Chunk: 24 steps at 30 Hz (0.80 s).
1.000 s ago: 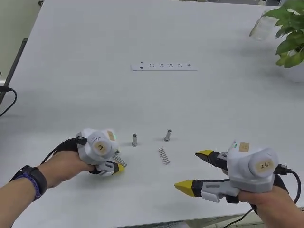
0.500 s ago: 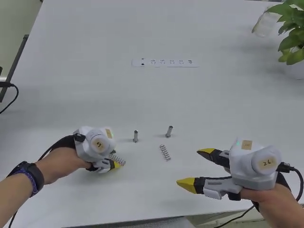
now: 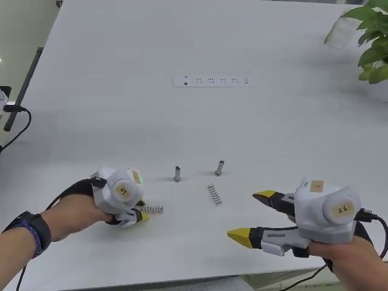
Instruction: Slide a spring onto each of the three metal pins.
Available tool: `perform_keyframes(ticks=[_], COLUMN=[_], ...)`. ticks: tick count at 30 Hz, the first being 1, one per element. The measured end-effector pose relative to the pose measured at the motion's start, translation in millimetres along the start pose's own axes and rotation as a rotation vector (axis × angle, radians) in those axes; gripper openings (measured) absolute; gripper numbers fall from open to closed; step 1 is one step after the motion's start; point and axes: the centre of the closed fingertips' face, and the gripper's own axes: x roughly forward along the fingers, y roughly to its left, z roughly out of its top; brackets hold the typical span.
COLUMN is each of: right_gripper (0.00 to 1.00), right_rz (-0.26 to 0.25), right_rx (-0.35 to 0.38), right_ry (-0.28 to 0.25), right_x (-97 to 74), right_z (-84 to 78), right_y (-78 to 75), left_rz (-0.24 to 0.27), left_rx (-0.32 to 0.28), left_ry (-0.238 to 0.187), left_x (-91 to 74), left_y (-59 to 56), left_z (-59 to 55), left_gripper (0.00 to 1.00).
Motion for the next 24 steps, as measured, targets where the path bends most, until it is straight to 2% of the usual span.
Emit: perform_keyframes(ticks=[3,6,9,14,21,24], right_gripper=[0.62,0.62,0.61,0.61,0.61,0.61], right_rz=[-0.001,-0.003,0.0,0.004,0.002,0.005], right_rx=[-0.002,-0.004,-0.004,-0.013,-0.015,-0.018], right_ry=[-0.002,-0.002,-0.006,-0.008,-0.018,-0.016], right_x=[-0.7,-1.2,-0.5,0.0,-1.5,-1.1], right_z=[0.5,0.8,1.7,4.5,6.9,5.4], right_y=[0.8,1.9,3.6,6.0,6.6,7.7], left_rz=[-0.007,-0.008,0.005,0.016,0.026,0.04], left_rx=[0.008,0.011,-0.04,-0.084,-0.112,-0.131], left_ry=[0.007,0.015,0.005,0.004,0.012,-0.003], left_x=[-1.2,-1.0,-1.8,-3.5,-12.3,-18.8], left_y=[-4.4,-7.9,-7.5,-7.7,-11.3,-12.0], left_z=[-1.0,-2.7,-2.0,-5.2,-17.5,-20.5], left_gripper=[0.03,0.03,0.03,0.03,0.02,0.02])
